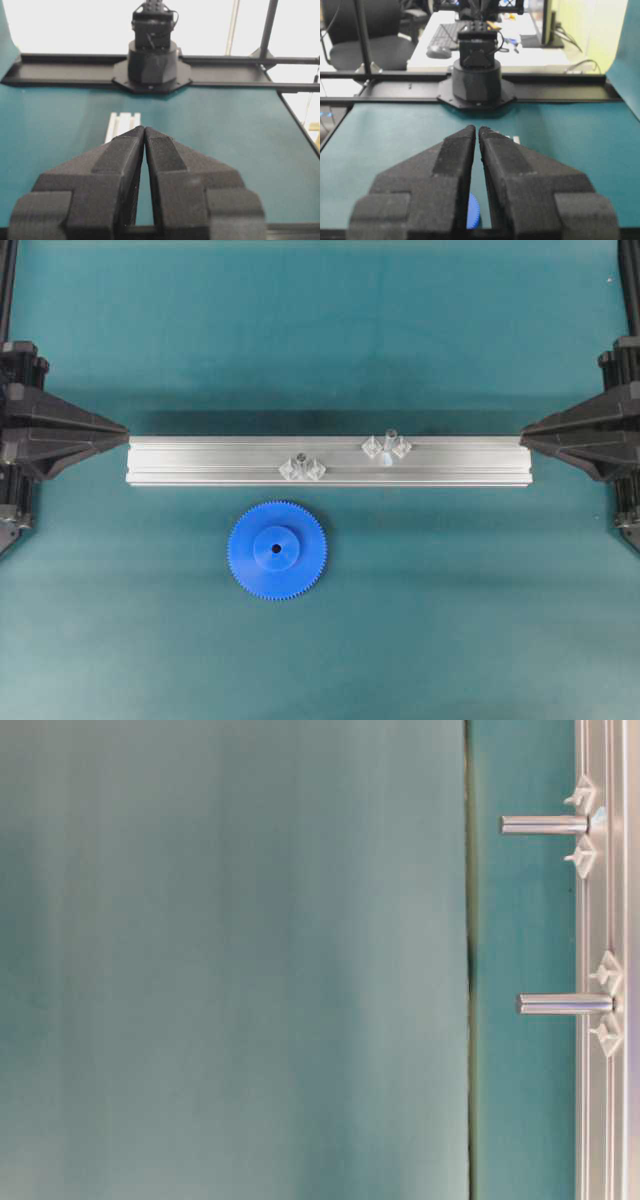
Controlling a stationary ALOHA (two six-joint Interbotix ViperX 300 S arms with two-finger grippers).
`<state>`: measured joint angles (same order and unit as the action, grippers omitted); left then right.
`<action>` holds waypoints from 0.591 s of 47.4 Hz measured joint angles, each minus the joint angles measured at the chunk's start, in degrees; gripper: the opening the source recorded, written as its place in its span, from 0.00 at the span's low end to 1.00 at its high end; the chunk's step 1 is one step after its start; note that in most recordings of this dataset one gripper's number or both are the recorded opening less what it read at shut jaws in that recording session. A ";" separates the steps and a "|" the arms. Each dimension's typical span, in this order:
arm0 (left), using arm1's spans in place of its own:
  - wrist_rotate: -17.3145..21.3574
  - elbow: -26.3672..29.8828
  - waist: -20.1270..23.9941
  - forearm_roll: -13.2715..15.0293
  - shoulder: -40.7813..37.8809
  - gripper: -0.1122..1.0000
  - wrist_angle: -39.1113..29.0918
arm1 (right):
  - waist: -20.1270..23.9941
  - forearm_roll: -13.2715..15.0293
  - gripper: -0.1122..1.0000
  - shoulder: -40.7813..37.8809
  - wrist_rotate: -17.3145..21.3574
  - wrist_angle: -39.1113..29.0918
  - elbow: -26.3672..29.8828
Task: Find the location of the shaft and insert the large gear.
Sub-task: 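Move the left gripper from rest toward the blue gear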
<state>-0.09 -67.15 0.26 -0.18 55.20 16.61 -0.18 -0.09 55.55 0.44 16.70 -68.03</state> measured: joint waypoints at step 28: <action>-1.14 4.48 -2.46 -0.62 -7.29 0.10 -9.14 | -0.26 -2.37 0.13 0.79 4.13 -10.20 -1.58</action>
<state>-1.23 -62.67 -2.20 -0.79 47.90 7.47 -0.44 -2.46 56.34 4.57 6.50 -69.61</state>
